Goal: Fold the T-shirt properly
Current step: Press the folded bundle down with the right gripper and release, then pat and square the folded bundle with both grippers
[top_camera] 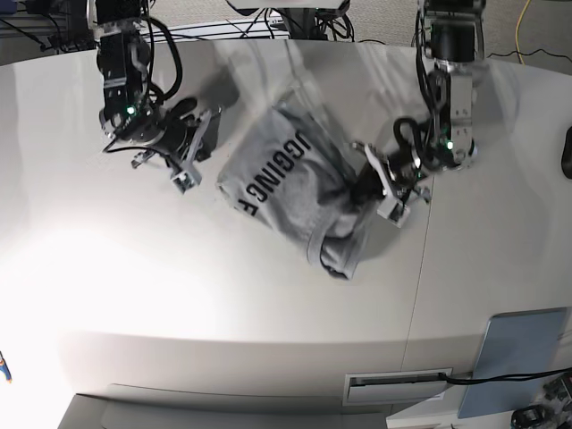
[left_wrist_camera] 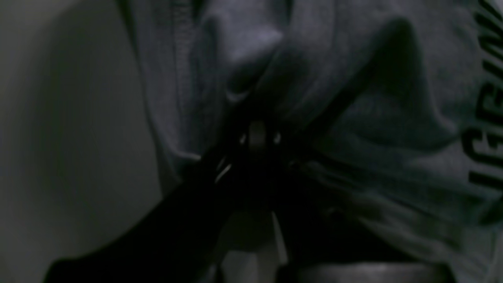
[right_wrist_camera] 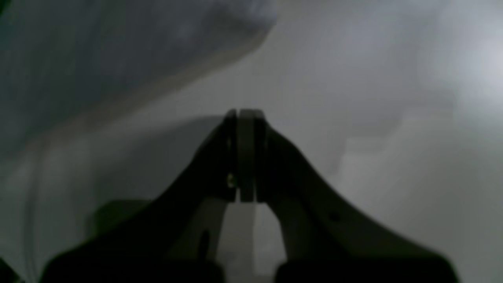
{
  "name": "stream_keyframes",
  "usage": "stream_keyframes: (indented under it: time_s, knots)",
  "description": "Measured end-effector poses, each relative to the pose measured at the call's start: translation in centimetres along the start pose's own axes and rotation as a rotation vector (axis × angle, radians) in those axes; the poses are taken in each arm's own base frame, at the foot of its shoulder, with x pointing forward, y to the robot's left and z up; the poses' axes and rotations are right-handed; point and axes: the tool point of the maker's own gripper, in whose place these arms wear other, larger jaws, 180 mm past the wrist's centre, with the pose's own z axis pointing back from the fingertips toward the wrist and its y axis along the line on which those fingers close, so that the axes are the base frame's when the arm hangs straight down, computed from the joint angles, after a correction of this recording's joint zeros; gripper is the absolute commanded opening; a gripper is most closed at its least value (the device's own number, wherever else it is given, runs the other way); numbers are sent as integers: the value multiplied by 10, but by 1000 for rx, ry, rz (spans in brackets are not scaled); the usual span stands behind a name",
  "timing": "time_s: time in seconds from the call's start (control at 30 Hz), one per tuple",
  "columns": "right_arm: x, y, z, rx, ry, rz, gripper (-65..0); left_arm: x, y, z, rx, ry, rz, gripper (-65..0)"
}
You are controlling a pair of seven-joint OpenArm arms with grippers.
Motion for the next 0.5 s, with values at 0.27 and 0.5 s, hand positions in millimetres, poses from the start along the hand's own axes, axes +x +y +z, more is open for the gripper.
stream_keyframes:
  time_s: [0.27, 0.5]
  knots:
    - [11, -1, 10, -26, -43, -2, -650, 14, 6, -3, -6, 8, 41, -650]
    - [24, -39, 21, -168, -107, -15, -650, 19, -8, 11, -31, 28, 36, -650]
